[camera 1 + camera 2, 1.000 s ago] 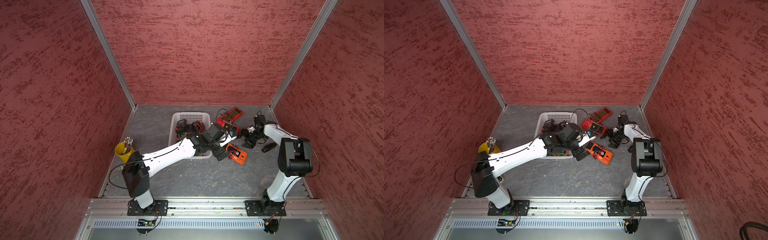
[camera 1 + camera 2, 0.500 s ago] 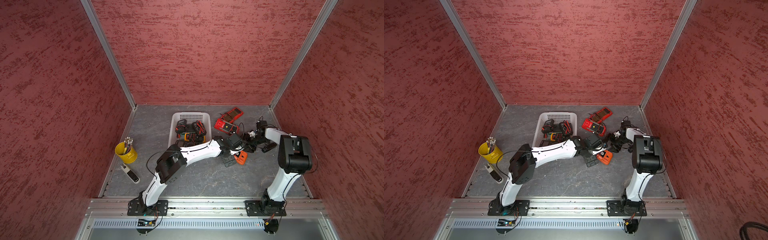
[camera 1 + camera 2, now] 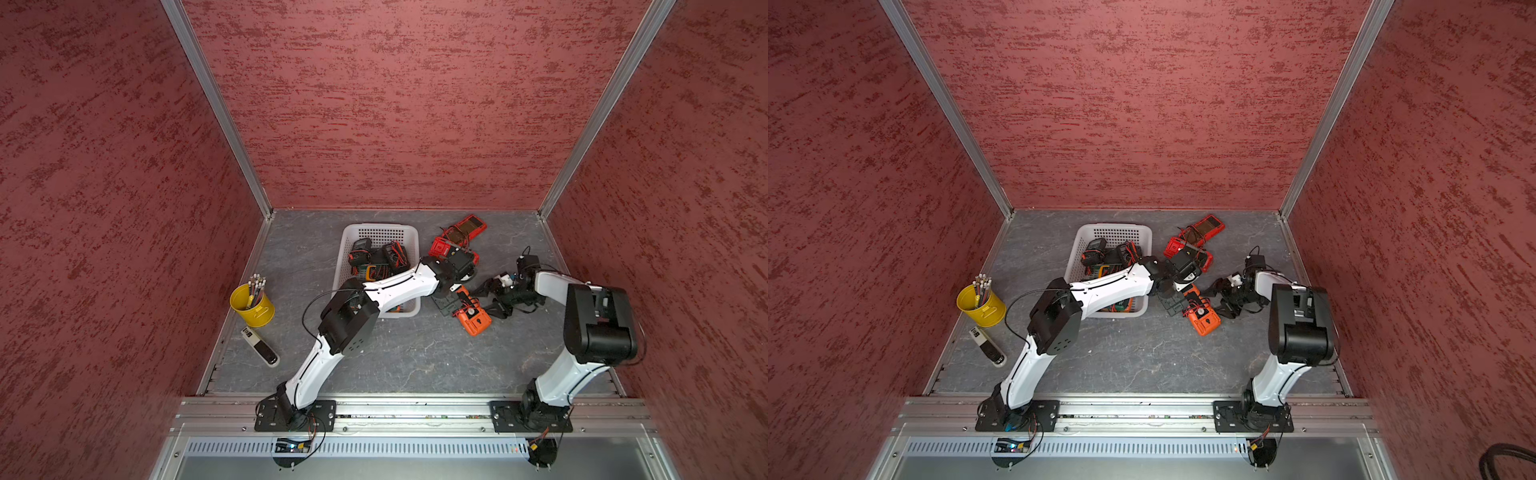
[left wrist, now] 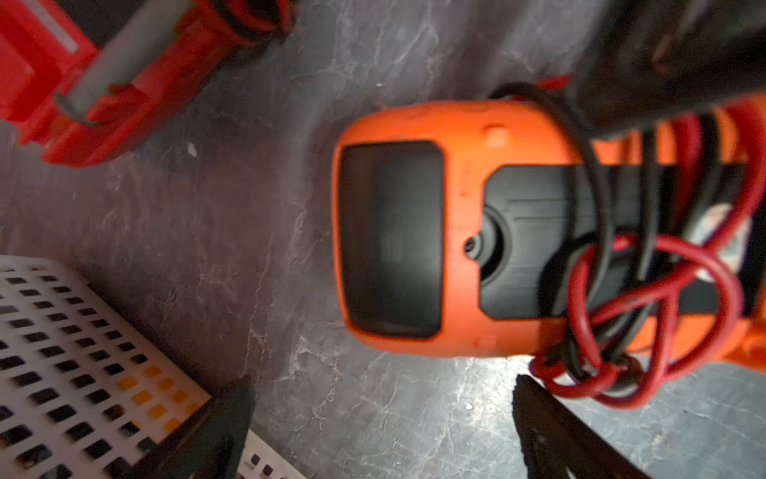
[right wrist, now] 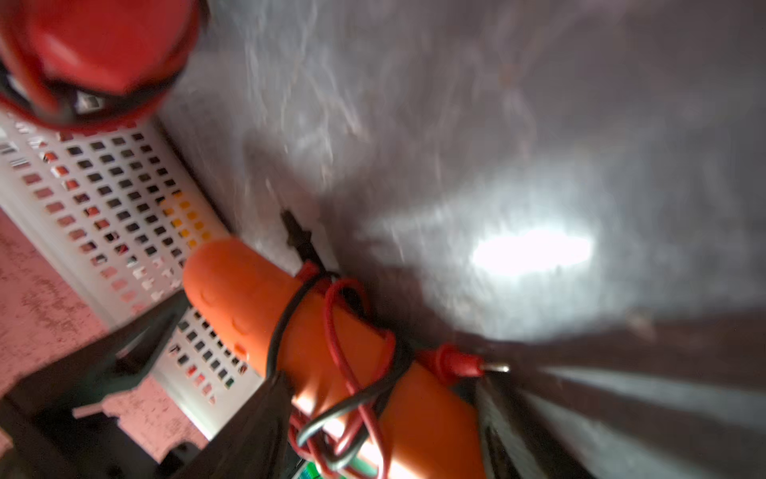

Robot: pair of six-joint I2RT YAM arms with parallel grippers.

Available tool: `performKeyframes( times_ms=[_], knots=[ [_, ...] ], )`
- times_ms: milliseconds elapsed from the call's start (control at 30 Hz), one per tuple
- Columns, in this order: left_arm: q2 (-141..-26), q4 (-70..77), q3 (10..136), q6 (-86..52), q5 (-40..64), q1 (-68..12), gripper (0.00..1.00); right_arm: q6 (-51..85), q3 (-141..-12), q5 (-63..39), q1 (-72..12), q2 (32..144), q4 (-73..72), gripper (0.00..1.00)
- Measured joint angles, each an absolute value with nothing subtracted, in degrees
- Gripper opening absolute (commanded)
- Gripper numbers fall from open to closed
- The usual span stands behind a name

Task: Put the multimeter into the basket
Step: Pick up the multimeter from the center of the board.

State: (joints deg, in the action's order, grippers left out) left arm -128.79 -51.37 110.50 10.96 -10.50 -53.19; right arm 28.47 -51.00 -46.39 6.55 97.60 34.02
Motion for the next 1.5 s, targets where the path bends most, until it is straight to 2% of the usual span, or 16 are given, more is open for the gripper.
performKeyframes(
  times_ms=[400, 800, 1133, 1500],
  knots=[
    [-134.80, -52.53, 118.74, 10.70, -10.37, -51.66, 1.00, 31.14, -43.92, -51.03, 5.26, 91.00, 28.58, 0.70],
    [-133.78, -51.77, 115.63, 8.32, -9.21, -52.31, 1.00, 31.31, -41.50, -44.66, 4.58, 89.45, 23.16, 0.73],
    [-128.46, -52.53, 112.60, 6.55, -9.37, -53.06, 1.00, 25.76, -49.58, -39.20, 4.75, 86.08, 31.77, 0.76],
    [-126.06, -52.53, 109.40, 5.82, -8.86, -54.24, 1.00, 23.07, -51.64, -42.15, 5.85, 96.84, 28.91, 0.74]
  ],
)
